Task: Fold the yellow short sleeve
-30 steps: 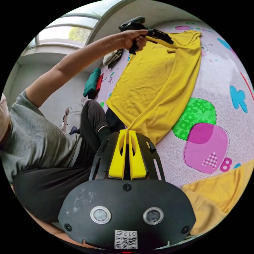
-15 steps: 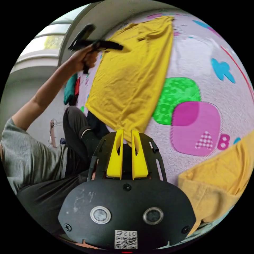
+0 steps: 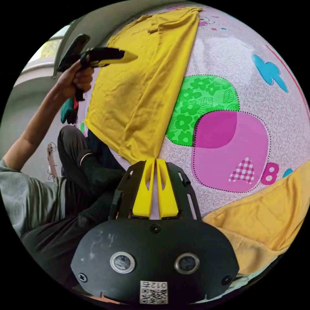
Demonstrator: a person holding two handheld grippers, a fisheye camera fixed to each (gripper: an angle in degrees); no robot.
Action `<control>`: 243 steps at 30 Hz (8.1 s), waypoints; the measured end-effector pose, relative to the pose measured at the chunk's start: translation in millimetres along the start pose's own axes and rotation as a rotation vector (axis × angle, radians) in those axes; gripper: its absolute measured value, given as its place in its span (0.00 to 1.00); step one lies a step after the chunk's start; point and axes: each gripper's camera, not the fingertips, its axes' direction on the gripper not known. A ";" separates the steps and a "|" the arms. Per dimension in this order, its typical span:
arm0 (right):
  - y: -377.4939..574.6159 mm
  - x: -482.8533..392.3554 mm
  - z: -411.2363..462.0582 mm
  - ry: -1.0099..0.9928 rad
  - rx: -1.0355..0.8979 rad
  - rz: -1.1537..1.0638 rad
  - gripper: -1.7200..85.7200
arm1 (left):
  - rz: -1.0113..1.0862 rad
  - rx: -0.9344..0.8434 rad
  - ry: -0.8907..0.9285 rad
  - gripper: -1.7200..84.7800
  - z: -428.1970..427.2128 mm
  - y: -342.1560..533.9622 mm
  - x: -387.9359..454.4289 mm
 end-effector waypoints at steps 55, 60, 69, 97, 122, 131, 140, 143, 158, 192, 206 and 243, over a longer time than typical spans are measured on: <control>-278.6 -180.0 45.8 0.425 0.502 -0.341 0.02 | -0.117 0.206 -0.324 0.03 -217.0 -159.7 22.2; -259.1 -180.8 26.3 0.424 0.627 -0.374 0.02 | -0.016 0.416 -0.249 0.03 -227.0 -134.0 37.9; -260.3 -187.6 25.1 0.477 0.564 -0.439 0.02 | 0.016 0.362 -0.379 0.03 -213.4 -120.7 48.9; -228.8 -80.0 -105.6 0.267 0.558 -0.177 0.07 | -0.006 0.309 -0.335 0.03 -157.5 -120.0 25.5; -161.0 -70.0 -127.8 0.151 0.416 -0.076 0.06 | 0.133 -0.084 -0.319 0.06 28.3 -104.7 57.0; -149.5 -131.3 -52.1 0.375 0.283 -0.220 0.08 | 0.002 -0.017 -0.277 0.05 51.7 -122.4 25.9; -142.7 -129.7 -41.4 0.411 0.277 -0.236 0.02 | 0.014 -0.014 -0.252 0.03 82.0 -119.0 5.8; -135.1 -127.8 -44.9 0.390 0.309 -0.228 0.02 | 0.009 -0.001 -0.202 0.03 86.6 -115.9 -2.1; -137.3 -116.4 -22.1 0.266 0.258 -0.248 0.02 | 0.017 -0.083 -0.326 0.03 135.4 -98.7 -33.2; -93.6 -88.2 30.9 0.300 0.174 -0.228 0.01 | 0.407 -0.201 -0.191 0.03 279.2 140.0 -19.9; -101.9 -108.2 56.6 0.350 0.161 -0.244 0.01 | 0.382 -0.193 -0.247 0.03 269.4 222.1 -44.0; -199.5 -139.1 119.3 0.261 0.019 -0.308 0.01 | 0.003 0.383 -0.073 0.03 -41.8 322.6 -227.8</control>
